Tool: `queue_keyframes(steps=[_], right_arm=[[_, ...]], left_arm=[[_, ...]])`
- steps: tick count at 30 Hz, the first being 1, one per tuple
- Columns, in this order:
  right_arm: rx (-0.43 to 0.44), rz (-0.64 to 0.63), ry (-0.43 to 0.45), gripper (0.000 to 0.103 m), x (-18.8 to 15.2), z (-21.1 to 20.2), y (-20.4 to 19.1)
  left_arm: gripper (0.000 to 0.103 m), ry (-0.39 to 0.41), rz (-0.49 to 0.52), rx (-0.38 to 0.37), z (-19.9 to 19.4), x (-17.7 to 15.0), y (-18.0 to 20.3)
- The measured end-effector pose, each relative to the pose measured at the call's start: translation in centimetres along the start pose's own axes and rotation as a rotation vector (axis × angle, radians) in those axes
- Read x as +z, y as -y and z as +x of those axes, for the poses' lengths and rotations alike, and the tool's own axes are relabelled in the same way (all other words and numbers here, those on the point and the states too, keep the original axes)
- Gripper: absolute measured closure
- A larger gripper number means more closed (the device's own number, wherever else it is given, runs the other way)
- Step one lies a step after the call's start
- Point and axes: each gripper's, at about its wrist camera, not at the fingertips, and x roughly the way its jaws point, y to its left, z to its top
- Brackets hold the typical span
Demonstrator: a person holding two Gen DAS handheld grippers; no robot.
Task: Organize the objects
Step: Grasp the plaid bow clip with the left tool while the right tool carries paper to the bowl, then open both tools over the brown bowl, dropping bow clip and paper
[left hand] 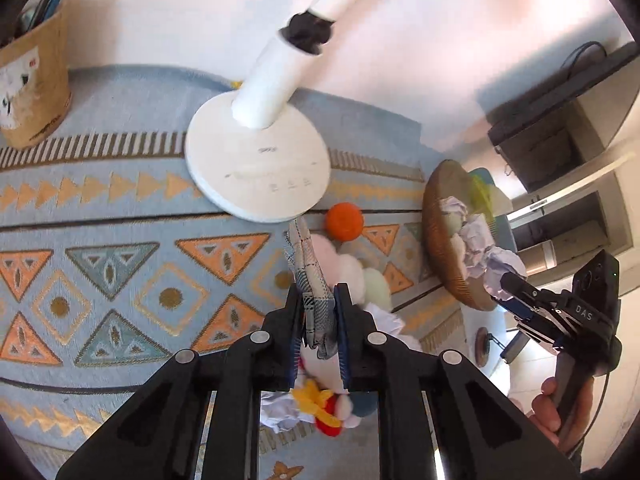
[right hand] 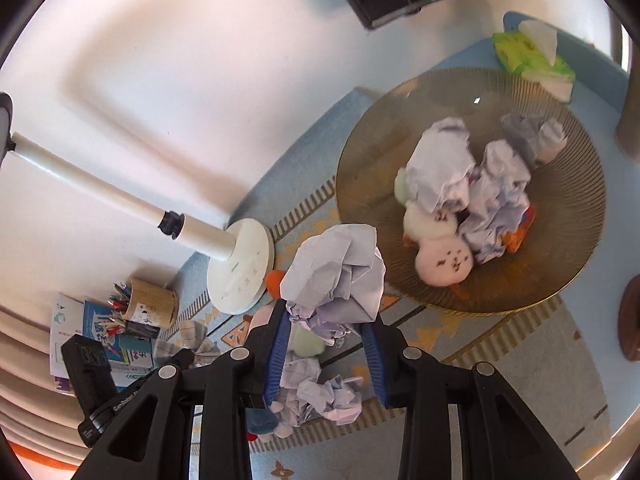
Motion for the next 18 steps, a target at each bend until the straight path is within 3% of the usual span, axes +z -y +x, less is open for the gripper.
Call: queue_keyframes(steps=[3, 6, 11, 14, 15, 16, 18], right_arm=[[-0.09, -0.045, 0.114, 0.069, 2.1, -3.7, 0.9], [-0.184, -0.069, 0.172, 0.069, 4.7, -5.6, 2.4], [-0.246, -0.04, 0.162, 0.069, 7.5, -5.6, 5.6], [-0.277, -0.057, 0.137, 0.06, 7.9, -5.1, 7.0], [-0.283, -0.06, 0.127, 0.047, 7.8, -5.0, 7.6], [-0.28, -0.06, 0.126, 0.04, 7.6, -5.1, 8.2], [-0.251, -0.06, 0.116, 0.04, 6.9, -5.4, 9.3]], left_arm=[[0.091, 0.033, 0.116, -0.022, -0.6, 0.9, 5.0], [0.091, 0.039, 0.227, -0.06, 0.3, 1.3, 10.4], [0.091, 0.04, 0.337, -0.055, 5.0, 3.4, 18.6], [0.09, 0.043, 0.349, -0.035, 7.6, 4.6, 21.8], [0.087, 0.043, 0.344, -0.026, 8.4, 4.9, 22.6], [0.067, 0.035, 0.339, -0.012, 9.1, 5.1, 23.2], [0.043, 0.017, 0.32, 0.028, 10.2, 5.0, 24.0]])
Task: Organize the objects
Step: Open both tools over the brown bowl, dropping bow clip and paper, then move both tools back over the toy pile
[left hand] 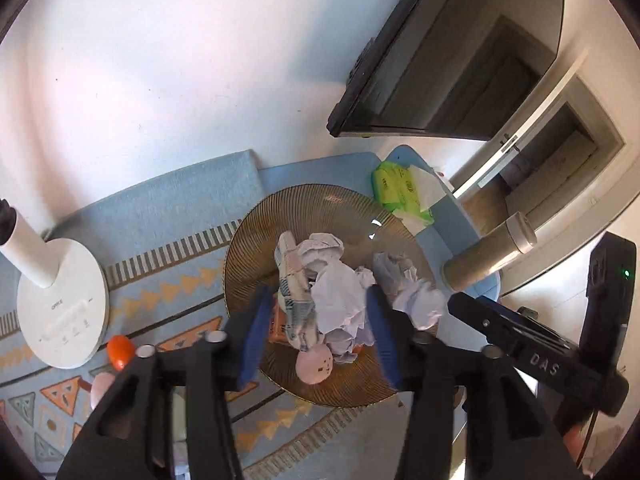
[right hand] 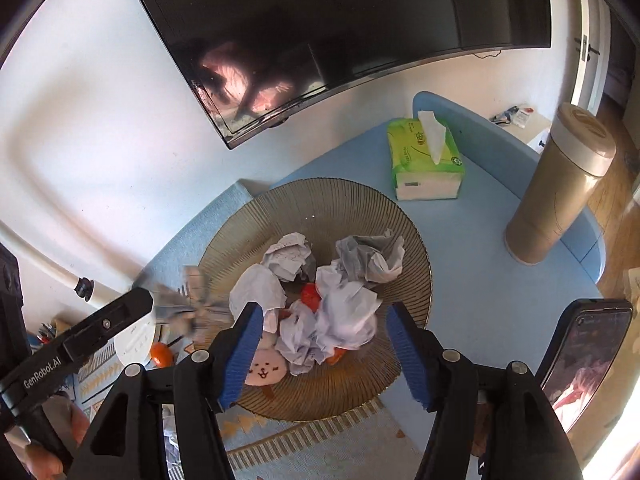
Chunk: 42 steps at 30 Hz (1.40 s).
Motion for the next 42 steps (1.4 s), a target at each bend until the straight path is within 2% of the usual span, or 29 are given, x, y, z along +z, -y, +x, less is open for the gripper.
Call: queue_keyframes(steps=[4, 7, 15, 20, 23, 29, 42], right_arm=[[0.067, -0.03, -0.048, 0.04, -2.3, -0.4, 1.4], [0.129, -0.071, -0.106, 0.04, -5.0, -0.6, 1.4], [0.269, -0.286, -0.293, 0.039, -12.2, 0.7, -3.2], [0.32, -0.372, -0.327, 0.039, -13.9, 0.6, -4.8], [0.334, -0.396, -0.34, 0.039, -14.4, 0.7, -4.8], [0.348, -0.39, -0.388, 0.039, -14.7, 1.6, -4.4], [0.379, -0.378, -0.445, 0.039, -15.3, 2.7, -3.9]], left_arm=[[0.033, -0.007, -0.073, 0.044, -0.2, -1.7, 0.1], [0.033, -0.022, -0.13, 0.072, -1.8, -4.5, -0.5], [0.033, -0.09, -0.302, 0.191, -4.7, -13.8, -2.2], [0.033, -0.089, -0.435, 0.234, -6.5, -18.1, -3.7], [0.033, -0.064, -0.462, 0.261, -7.6, -19.4, -3.7], [0.033, -0.046, -0.518, 0.264, -8.0, -21.3, -3.5], [0.033, -0.047, -0.564, 0.286, -7.9, -22.8, -3.5]])
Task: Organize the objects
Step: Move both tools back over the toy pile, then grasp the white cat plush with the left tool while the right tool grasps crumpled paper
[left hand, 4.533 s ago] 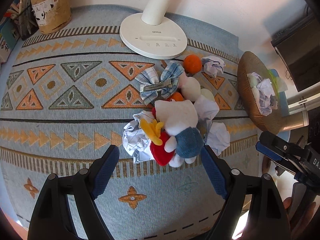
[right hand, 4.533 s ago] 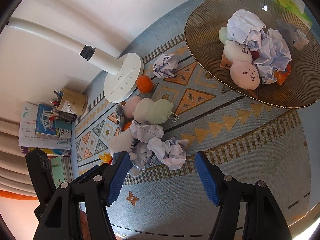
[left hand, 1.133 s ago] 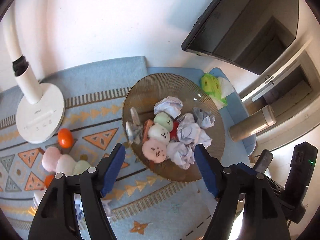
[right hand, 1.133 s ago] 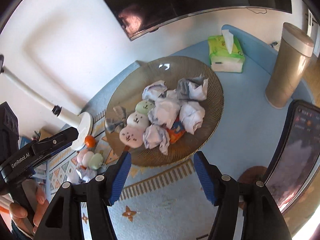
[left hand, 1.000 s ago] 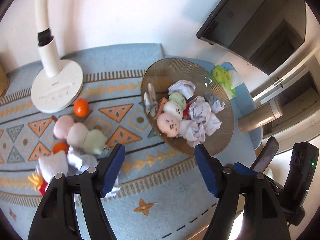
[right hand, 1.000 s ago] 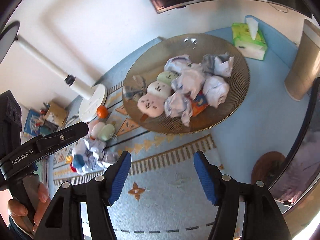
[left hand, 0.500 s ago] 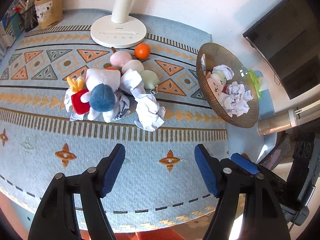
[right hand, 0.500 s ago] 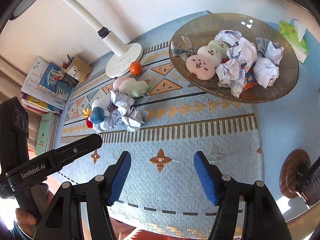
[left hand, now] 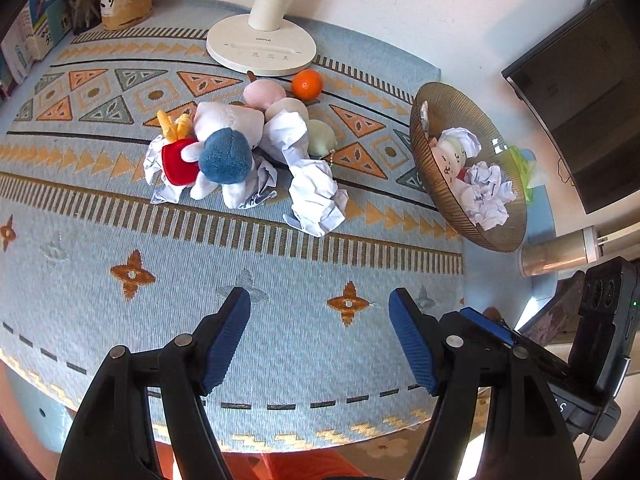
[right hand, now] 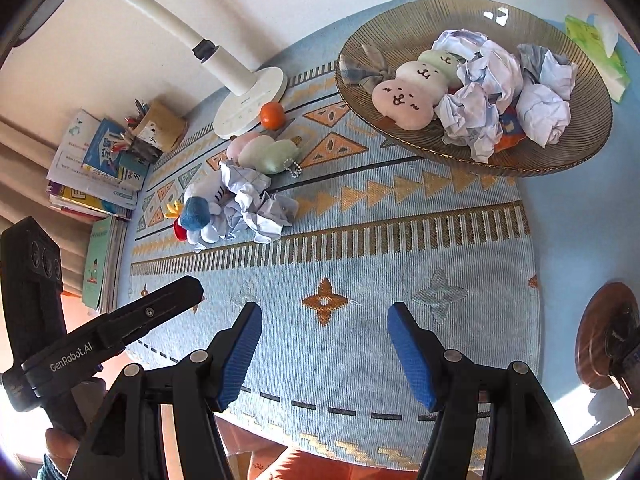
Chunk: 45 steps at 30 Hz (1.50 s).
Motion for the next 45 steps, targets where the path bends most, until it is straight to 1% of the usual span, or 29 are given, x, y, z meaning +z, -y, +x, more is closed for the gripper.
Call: queue_keyframes(steps=[4, 7, 12, 16, 19, 23, 24, 26, 27, 29, 32, 34, 36, 38, 40, 41, 42, 45], right_arm=[[-0.007, 0.008, 0.003, 0.039, 0.1, -0.2, 0.4], [0.0, 0.044, 0.011, 0.039, 0.3, -0.6, 1.4], [0.004, 0.098, -0.004, 0.039, 0.9, -0.1, 2.8], [0.019, 0.067, -0.017, 0.039, 1.8, 1.1, 0.6], [0.032, 0.007, -0.021, 0.039, 2.9, 2.4, -2.2], [0.017, -0.056, -0.029, 0.039, 4.5, 4.4, -5.2], [0.016, -0.07, -0.031, 0.037, 4.9, 5.0, -5.7], [-0.002, -0.092, -0.035, 0.03, 5.8, 6.3, -6.5], [-0.016, -0.102, -0.038, 0.027, 6.2, 7.0, -6.7], [-0.04, -0.107, -0.048, 0.026, 6.9, 8.4, -6.8], [-0.057, -0.068, -0.086, 0.026, 7.8, 10.5, -5.9], [-0.043, -0.045, -0.105, 0.026, 8.0, 11.7, -5.5], [-0.017, -0.02, -0.113, 0.026, 8.0, 12.6, -5.3], [-0.003, 0.005, -0.105, 0.033, 7.8, 13.0, -5.2], [0.032, 0.04, -0.104, 0.054, 7.4, 13.1, -4.8], [0.063, 0.055, -0.098, 0.057, 7.1, 13.0, -4.6], [0.074, 0.065, -0.088, 0.058, 6.9, 12.7, -4.5], [0.076, 0.061, -0.069, 0.059, 6.2, 11.3, -4.3]], left_arm=[[0.033, -0.009, 0.015, 0.007, 0.5, 0.1, 0.2], [0.033, -0.014, 0.01, 0.026, 0.7, 0.3, -0.2], [0.033, -0.007, -0.062, 0.04, 0.2, 0.6, -3.4], [0.033, -0.011, -0.121, 0.025, 0.1, 1.3, -6.2], [0.033, -0.01, -0.125, 0.008, 0.1, 2.5, -7.4], [0.033, -0.021, -0.072, -0.014, 0.6, 5.0, -8.0], [0.033, -0.02, -0.054, -0.012, 0.6, 5.7, -7.9], [0.032, -0.017, -0.023, -0.025, 0.8, 7.4, -7.8], [0.028, -0.027, -0.012, -0.031, 1.1, 8.2, -7.8], [0.026, -0.049, 0.011, -0.035, 1.9, 9.8, -7.4], [0.026, -0.09, 0.081, 0.025, 3.9, 11.4, -6.4], [0.026, -0.125, 0.146, 0.062, 5.3, 11.7, -5.7], [0.026, -0.122, 0.204, 0.112, 6.2, 11.8, -4.9], [0.03, -0.108, 0.229, 0.148, 6.6, 11.8, -4.7], [0.046, -0.1, 0.249, 0.155, 6.7, 11.8, -4.7], [0.047, -0.091, 0.262, 0.164, 6.5, 11.8, -4.6], [0.049, -0.088, 0.272, 0.167, 6.4, 11.7, -4.5], [0.052, -0.08, 0.287, 0.171, 5.7, 11.1, -4.3]])
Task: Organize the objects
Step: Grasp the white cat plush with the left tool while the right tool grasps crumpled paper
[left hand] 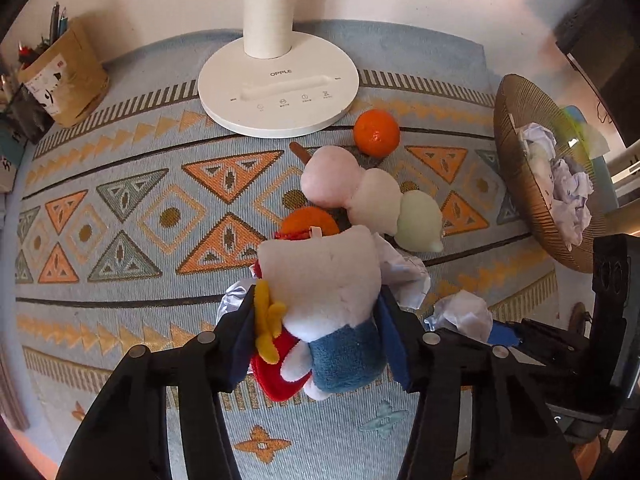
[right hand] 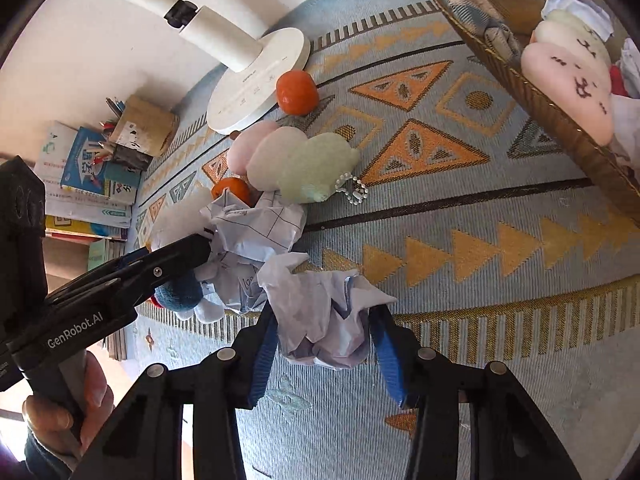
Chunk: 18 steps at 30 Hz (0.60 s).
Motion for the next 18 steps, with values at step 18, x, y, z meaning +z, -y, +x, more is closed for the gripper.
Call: queue_keyframes(steps=[18], right_arm=[[-0.021, -0.132, 0.202, 0.059, -1.8, -12.8, -1.5]], left_arm=[[0.052, 0.253, 0.061, -0.107, -11.4, 0.4, 8.8]])
